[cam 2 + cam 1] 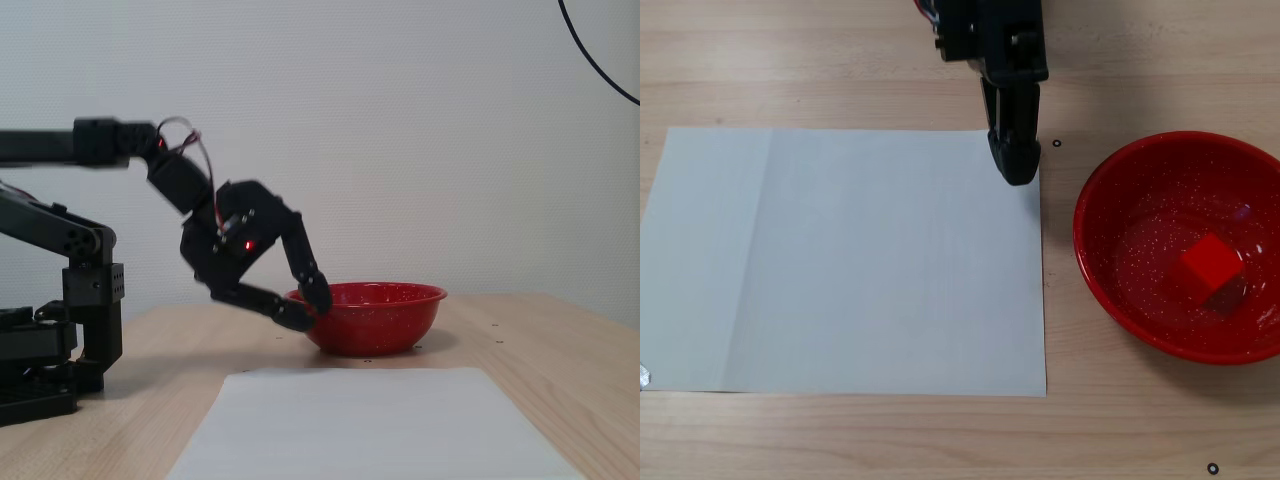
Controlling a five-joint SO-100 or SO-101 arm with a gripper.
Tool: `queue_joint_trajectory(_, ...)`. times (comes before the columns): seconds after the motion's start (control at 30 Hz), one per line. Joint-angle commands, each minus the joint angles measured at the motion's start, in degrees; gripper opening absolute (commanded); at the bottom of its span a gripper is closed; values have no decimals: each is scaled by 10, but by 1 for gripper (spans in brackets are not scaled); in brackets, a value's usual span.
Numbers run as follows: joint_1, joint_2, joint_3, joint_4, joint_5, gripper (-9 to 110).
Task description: Grasp the red cube and put it in the red bowl.
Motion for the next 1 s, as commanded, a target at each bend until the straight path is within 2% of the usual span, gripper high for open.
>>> queue_joint_trajectory(0.0, -4, 52, -4, -37, 4, 0)
queue_joint_trajectory(0.47, -14, 220, 220, -108, 34, 0)
queue_joint_trajectory(0.97, 0, 265, 221, 130, -17, 0)
